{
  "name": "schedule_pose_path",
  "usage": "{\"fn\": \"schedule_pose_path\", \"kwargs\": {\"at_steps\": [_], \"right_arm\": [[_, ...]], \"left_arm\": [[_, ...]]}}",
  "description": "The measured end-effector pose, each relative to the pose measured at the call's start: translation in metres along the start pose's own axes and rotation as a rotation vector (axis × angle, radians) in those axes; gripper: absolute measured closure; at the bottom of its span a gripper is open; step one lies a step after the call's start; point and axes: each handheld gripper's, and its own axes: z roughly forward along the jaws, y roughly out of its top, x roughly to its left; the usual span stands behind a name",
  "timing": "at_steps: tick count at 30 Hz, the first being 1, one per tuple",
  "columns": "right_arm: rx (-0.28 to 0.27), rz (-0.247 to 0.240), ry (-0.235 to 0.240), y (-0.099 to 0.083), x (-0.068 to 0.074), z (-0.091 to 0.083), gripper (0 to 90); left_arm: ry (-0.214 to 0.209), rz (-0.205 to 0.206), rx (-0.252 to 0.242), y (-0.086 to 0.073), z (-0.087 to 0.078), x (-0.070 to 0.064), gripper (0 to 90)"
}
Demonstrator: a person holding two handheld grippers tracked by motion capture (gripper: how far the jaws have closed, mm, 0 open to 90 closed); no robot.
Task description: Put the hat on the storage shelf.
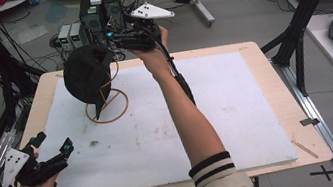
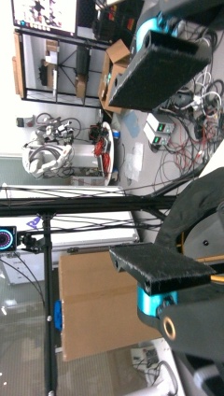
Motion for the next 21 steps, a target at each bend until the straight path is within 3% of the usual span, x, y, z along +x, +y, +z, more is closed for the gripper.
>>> {"fn": "schedule_pose_path", "kwargs": {"at_steps": [6,12,18,21], "right_arm": [[0.002,-0.050,-0.003,-0.001,-0.006,-0.020,19.2],[-0.014,-0.046,-0.027,0.002,-0.015,-0.043,17.8],[-0.062,-0.071,-0.055,0.012,-0.024,-0.081,17.8],[-0.061,-0.069,-0.071,0.011,-0.026,-0.091,17.8]], "left_arm": [[0.000,-0.003,-0.001,0.000,0.001,-0.001,9.0],[-0.006,0.002,0.005,0.000,0.002,-0.003,9.0],[-0.011,0.007,0.006,0.000,0.003,-0.005,9.0],[-0.015,0.009,0.010,0.000,0.004,-0.007,9.1]]}}
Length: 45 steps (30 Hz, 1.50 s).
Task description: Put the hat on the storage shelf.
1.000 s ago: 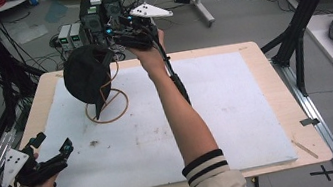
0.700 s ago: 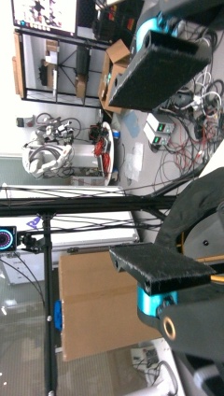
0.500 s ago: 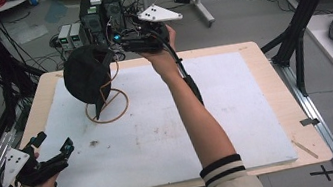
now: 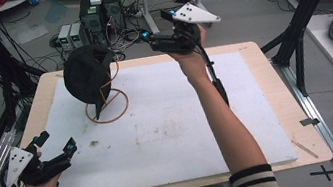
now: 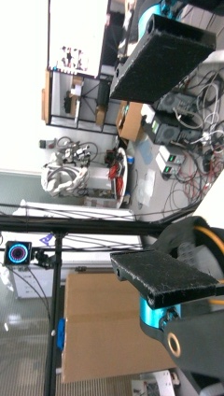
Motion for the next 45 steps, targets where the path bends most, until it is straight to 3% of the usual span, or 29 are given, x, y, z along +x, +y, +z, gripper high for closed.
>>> {"fn": "schedule_pose_path", "kwargs": {"at_steps": [2,3,4,6,17,19,30,45], "right_arm": [[-0.006,-0.005,-0.023,0.000,-0.006,-0.016,17.8],[-0.006,-0.005,-0.023,0.000,-0.006,-0.016,17.8],[-0.024,-0.005,-0.044,0.000,-0.009,-0.029,17.9],[-0.032,-0.001,-0.054,0.000,-0.010,-0.034,17.8],[-0.044,-0.023,-0.140,-0.010,-0.024,-0.099,17.9],[-0.045,-0.022,-0.149,-0.012,-0.026,-0.104,17.9],[-0.016,-0.012,-0.247,-0.043,-0.045,-0.165,17.8],[0.009,0.023,-0.337,-0.087,-0.056,-0.214,15.0]], "left_arm": [[-0.001,0.003,0.001,0.000,0.001,-0.001,9.0],[-0.003,0.003,0.001,0.000,0.001,-0.001,9.0],[-0.005,0.007,0.002,0.000,0.001,-0.001,9.0],[-0.008,0.006,0.002,0.000,0.002,-0.002,9.0],[-0.013,0.009,0.008,0.000,0.006,-0.004,9.0],[-0.016,0.014,0.011,0.000,0.006,-0.004,9.0],[-0.018,0.016,0.006,0.001,0.008,-0.006,9.0],[-0.012,0.020,0.004,0.002,0.009,-0.005,9.0]]}}
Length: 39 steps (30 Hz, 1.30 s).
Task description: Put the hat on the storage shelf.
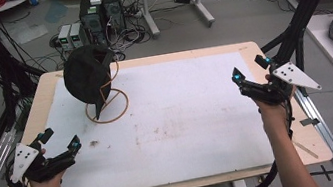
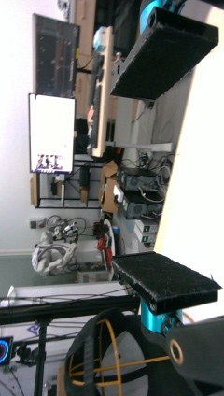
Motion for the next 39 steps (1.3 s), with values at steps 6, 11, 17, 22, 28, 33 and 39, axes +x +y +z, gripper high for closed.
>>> {"fn": "schedule_pose_path", "kwargs": {"at_steps": [6,11,17,22,28,33,39], "right_arm": [[0.010,0.035,-0.042,-0.023,-0.010,-0.017,13.3],[0.013,0.034,-0.062,-0.030,-0.014,-0.026,12.7],[0.038,0.041,-0.059,-0.042,-0.019,-0.035,11.9],[0.041,0.052,-0.061,-0.051,-0.021,-0.039,11.8],[0.056,0.047,-0.069,-0.061,-0.020,-0.043,11.8],[0.056,0.040,-0.076,-0.067,-0.017,-0.046,11.8],[0.055,0.032,-0.082,-0.074,-0.015,-0.049,11.8]], "left_arm": [[0.002,-0.001,-0.004,0.000,0.000,0.000,9.0],[0.004,-0.001,-0.003,0.001,0.000,0.000,9.1],[0.002,0.001,-0.006,0.001,0.001,0.000,9.0],[0.003,0.002,-0.006,0.001,0.000,0.000,9.0],[0.007,-0.001,-0.008,0.001,0.000,0.001,9.0],[0.010,-0.001,-0.008,0.001,-0.001,0.002,9.0],[0.012,-0.001,-0.011,0.001,0.000,0.003,9.0]]}}
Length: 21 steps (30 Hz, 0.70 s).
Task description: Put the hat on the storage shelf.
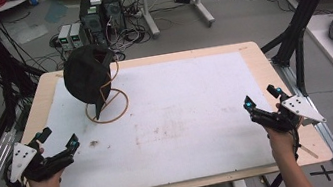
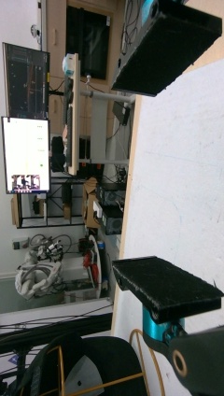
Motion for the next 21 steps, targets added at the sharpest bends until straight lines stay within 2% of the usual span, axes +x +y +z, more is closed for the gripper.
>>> {"fn": "schedule_pose_path", "kwargs": {"at_steps": [9,21], "right_arm": [[0.014,0.012,0.002,-0.0046,0.0019,-0.0061,11.8],[0.018,0.021,0.010,-0.0071,0.0025,-0.0089,11.8]], "left_arm": [[-0.012,0.001,-0.001,0.0005,0.0054,-0.0016,9.0],[-0.008,-0.007,-0.010,0.0017,0.0057,0.0006,9.0]]}}
